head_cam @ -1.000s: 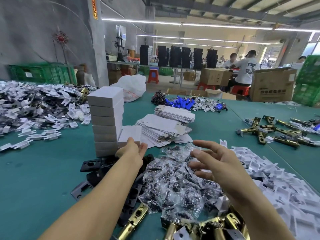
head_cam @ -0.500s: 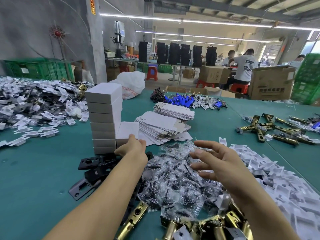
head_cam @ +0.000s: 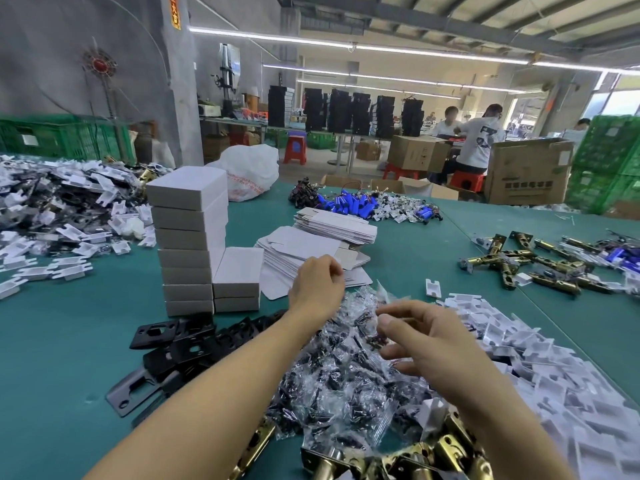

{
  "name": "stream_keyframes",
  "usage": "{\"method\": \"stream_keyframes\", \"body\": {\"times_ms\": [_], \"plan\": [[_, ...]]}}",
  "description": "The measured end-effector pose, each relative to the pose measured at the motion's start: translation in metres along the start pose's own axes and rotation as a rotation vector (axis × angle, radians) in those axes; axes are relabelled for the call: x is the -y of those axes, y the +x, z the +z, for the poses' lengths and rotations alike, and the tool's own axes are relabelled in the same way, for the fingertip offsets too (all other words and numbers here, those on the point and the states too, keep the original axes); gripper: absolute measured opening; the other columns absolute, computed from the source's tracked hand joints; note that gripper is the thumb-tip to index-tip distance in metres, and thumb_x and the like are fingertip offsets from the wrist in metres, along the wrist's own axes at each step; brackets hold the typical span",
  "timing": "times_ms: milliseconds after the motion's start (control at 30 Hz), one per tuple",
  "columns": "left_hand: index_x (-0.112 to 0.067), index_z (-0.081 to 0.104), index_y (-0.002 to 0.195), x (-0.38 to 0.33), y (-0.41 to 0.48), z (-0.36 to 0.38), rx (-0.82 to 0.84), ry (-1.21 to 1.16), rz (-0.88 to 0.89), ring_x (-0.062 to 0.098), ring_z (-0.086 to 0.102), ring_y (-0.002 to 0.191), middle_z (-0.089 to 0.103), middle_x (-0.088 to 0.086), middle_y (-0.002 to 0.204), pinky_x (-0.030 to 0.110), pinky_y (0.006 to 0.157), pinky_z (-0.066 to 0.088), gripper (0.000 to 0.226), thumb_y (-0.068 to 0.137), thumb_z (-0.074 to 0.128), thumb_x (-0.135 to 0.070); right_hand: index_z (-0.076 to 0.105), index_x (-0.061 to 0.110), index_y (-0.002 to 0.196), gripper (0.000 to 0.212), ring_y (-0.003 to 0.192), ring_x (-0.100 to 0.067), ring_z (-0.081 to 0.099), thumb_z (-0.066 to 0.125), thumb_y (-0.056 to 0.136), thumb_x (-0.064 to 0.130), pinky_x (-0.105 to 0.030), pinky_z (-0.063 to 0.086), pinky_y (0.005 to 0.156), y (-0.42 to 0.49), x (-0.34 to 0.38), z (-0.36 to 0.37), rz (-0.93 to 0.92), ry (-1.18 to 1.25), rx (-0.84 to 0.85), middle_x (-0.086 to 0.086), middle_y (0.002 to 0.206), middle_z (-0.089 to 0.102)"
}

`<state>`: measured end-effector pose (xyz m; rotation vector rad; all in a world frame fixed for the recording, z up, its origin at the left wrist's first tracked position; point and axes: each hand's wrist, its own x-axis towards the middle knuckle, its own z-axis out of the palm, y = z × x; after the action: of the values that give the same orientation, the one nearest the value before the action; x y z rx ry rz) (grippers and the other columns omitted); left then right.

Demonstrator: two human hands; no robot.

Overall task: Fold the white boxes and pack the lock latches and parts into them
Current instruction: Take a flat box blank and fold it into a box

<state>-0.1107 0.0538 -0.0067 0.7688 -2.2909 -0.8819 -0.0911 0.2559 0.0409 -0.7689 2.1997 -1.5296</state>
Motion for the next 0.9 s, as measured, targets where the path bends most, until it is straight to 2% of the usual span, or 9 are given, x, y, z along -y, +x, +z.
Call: {"method": "stream_keyframes", "body": {"times_ms": [100, 167, 267, 333, 400, 500, 633, 833, 900], "plan": [[-0.032, 0.054, 0.132, 0.003, 0.026, 0.007, 0.008, 0.183, 0.035, 0.021, 0.050, 0.116, 0.047, -0.002, 0.133, 0.037, 0.078, 0.042, 0.039, 0.098, 0.055, -0.014, 0.067, 0.032, 0.096, 0.007, 0.072, -0.003, 0.067, 0.062, 0.092, 0.035, -0.020, 0.049, 0.064, 0.001, -0.005, 0.006, -0.032, -0.202, 0.041, 0.009, 0.084, 0.071], [-0.037, 0.038, 0.148, 0.005, 0.037, 0.011, 0.066, 0.255, 0.035, 0.023, 0.039, 0.131, 0.034, -0.004, 0.150, 0.042, 0.088, 0.041, 0.057, 0.099, 0.052, -0.013, 0.064, 0.030, 0.108, 0.018, 0.075, 0.001, 0.066, 0.059, 0.094, 0.040, -0.019, 0.054, 0.069, 0.001, -0.011, 0.014, -0.034, -0.406, 0.136, 0.013, 0.091, 0.068], [-0.040, 0.014, 0.158, 0.012, 0.044, 0.015, 0.250, 0.316, 0.000, 0.029, 0.024, 0.147, 0.007, -0.007, 0.167, 0.050, 0.110, 0.033, 0.068, 0.103, 0.051, -0.024, 0.052, 0.034, 0.129, 0.036, 0.098, -0.006, 0.065, 0.056, 0.094, 0.043, -0.033, 0.054, 0.090, 0.000, -0.017, 0.023, -0.008, -0.665, 0.235, 0.010, 0.119, 0.064], [-0.036, 0.007, 0.160, 0.020, 0.046, 0.019, 0.346, 0.387, 0.004, 0.032, 0.021, 0.150, 0.000, -0.006, 0.169, 0.051, 0.114, 0.028, 0.068, 0.105, 0.047, -0.036, 0.045, 0.036, 0.136, 0.044, 0.113, -0.013, 0.058, 0.054, 0.094, 0.044, -0.039, 0.048, 0.099, 0.000, -0.019, 0.026, -0.013, -0.770, 0.260, 0.007, 0.130, 0.058], [-0.030, 0.008, 0.160, 0.024, 0.045, 0.023, 0.344, 0.465, 0.019, 0.034, 0.028, 0.146, 0.007, -0.003, 0.168, 0.051, 0.111, 0.033, 0.068, 0.104, 0.045, -0.040, 0.041, 0.037, 0.137, 0.046, 0.114, -0.016, 0.055, 0.054, 0.094, 0.045, -0.041, 0.047, 0.100, 0.000, -0.021, 0.028, -0.022, -0.803, 0.277, 0.005, 0.129, 0.055], [-0.021, 0.015, 0.158, 0.020, 0.043, 0.029, 0.238, 0.635, 0.077, 0.034, 0.047, 0.130, 0.032, 0.003, 0.155, 0.044, 0.092, 0.044, 0.068, 0.103, 0.046, -0.046, 0.040, 0.039, 0.133, 0.042, 0.113, -0.015, 0.055, 0.055, 0.094, 0.046, -0.041, 0.047, 0.098, 0.000, -0.023, 0.028, -0.031, -0.819, 0.284, 0.006, 0.126, 0.055], [-0.015, 0.037, 0.146, 0.016, 0.042, 0.034, 0.180, 0.759, 0.142, 0.030, 0.052, 0.118, 0.041, 0.004, 0.137, 0.038, 0.074, 0.038, 0.054, 0.102, 0.049, -0.044, 0.044, 0.042, 0.128, 0.037, 0.111, -0.013, 0.058, 0.056, 0.093, 0.046, -0.040, 0.050, 0.095, 0.001, -0.023, 0.024, -0.019, -0.787, 0.260, 0.009, 0.124, 0.057], [-0.014, 0.052, 0.131, 0.017, 0.035, 0.028, 0.204, 0.778, 0.218, 0.032, 0.052, 0.114, 0.043, 0.006, 0.131, 0.041, 0.076, 0.039, 0.048, 0.104, 0.037, -0.050, 0.047, 0.043, 0.122, 0.031, 0.099, -0.013, 0.063, 0.054, 0.092, 0.046, -0.041, 0.054, 0.088, 0.003, -0.024, 0.023, -0.003, -0.718, 0.243, 0.010, 0.116, 0.060], [-0.014, 0.055, 0.128, 0.013, 0.030, 0.022, 0.176, 0.814, 0.264, 0.033, 0.054, 0.112, 0.047, 0.007, 0.129, 0.041, 0.075, 0.039, 0.043, 0.106, 0.033, -0.044, 0.048, 0.043, 0.119, 0.028, 0.095, -0.013, 0.065, 0.054, 0.092, 0.046, -0.041, 0.055, 0.087, 0.004, -0.025, 0.024, 0.009, -0.696, 0.237, 0.011, 0.112, 0.062]]}}
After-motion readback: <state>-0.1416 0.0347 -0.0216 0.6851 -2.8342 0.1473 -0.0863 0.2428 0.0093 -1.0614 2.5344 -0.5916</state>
